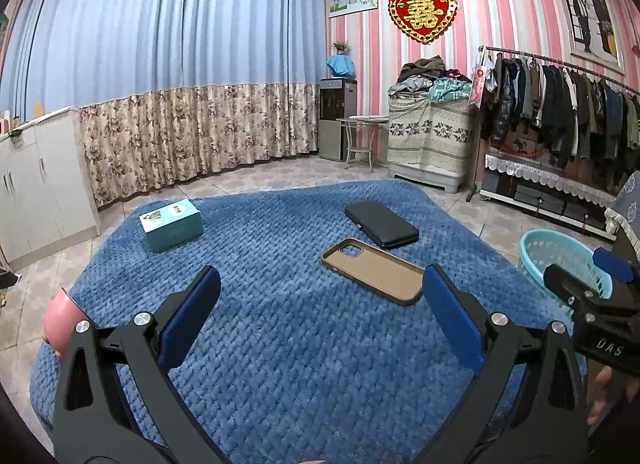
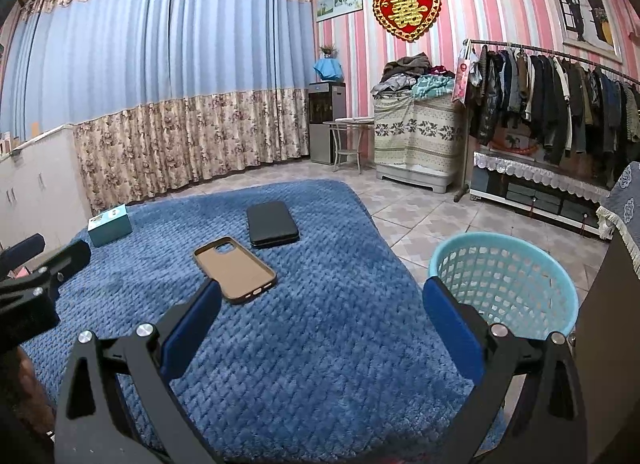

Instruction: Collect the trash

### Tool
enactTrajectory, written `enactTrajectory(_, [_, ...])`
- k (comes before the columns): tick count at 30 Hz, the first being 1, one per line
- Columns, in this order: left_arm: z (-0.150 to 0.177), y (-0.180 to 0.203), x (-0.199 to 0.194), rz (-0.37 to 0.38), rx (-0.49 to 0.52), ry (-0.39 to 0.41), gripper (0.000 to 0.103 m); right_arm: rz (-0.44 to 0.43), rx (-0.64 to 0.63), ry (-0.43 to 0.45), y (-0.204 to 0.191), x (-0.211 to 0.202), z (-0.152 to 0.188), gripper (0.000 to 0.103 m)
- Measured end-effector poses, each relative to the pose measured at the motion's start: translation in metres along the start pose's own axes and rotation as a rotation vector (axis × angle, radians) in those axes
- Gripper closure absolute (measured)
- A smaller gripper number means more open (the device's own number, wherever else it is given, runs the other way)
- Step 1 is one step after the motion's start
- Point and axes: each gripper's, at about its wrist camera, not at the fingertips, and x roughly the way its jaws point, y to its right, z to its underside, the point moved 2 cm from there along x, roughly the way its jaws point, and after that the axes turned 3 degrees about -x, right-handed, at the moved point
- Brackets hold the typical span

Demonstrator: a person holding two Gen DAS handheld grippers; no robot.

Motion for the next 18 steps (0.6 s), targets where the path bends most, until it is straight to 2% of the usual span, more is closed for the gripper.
enactTrajectory(18, [-0.0026, -0.0019, -0.0028, 0.001, 0.005, 0.007, 0.005, 0.001, -0.009, -0.002, -0.0016, -0.0013, -0.0021, 0.005])
